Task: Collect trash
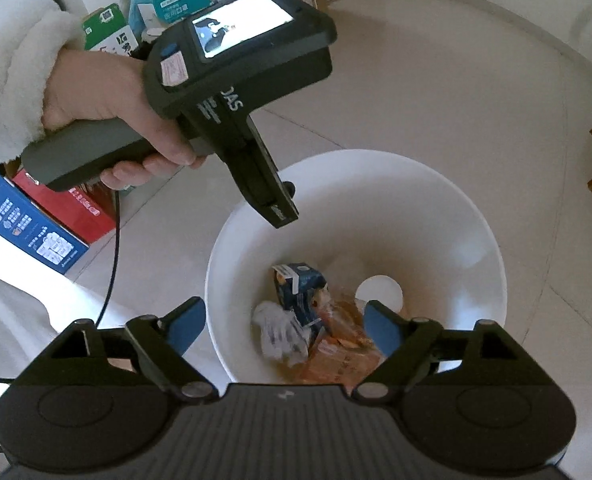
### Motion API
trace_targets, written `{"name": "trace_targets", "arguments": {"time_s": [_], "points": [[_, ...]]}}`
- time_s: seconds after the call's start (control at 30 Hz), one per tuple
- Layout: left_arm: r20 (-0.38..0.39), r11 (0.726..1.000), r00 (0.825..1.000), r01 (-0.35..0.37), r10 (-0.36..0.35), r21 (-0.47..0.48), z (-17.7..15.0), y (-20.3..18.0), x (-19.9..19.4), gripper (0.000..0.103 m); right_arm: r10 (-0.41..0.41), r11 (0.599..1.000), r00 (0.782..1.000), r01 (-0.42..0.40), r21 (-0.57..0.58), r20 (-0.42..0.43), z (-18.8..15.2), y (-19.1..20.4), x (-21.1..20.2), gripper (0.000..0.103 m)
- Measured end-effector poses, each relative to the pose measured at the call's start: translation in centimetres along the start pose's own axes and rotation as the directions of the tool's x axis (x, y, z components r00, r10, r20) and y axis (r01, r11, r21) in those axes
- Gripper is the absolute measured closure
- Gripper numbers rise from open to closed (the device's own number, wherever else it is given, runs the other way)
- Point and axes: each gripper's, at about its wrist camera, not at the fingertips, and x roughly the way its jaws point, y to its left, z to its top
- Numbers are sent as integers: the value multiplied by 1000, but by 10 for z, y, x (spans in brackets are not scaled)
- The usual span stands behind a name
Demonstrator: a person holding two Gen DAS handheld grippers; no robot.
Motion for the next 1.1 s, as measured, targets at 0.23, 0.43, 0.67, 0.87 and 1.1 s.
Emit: {"name": "trace_targets", "arguments": {"time_s": [0.23, 0.43, 0.67, 0.87, 1.1], "points": [[2, 1000, 1000, 3, -3, 2, -1, 1, -1, 84, -33, 998, 999, 33, 44, -3, 2, -2, -10, 4], [6, 1000, 1000, 10, -10, 2, -2, 2, -1, 84, -90, 992, 995, 94, 79, -46, 2, -1, -10, 4], [29, 1000, 999, 24, -24, -8, -6, 4, -3, 77, -178, 962, 980, 192, 193, -89, -9, -5, -12, 2], [117, 1000, 993, 23, -24, 13, -12, 0, -24, 29, -175, 913, 979, 202, 355, -106, -21, -9, -14, 2], [170, 999, 985, -23, 15, 42, -28, -6, -61, 15, -237, 834, 962, 272, 480, -134, -30, -6, -21, 0]]}}
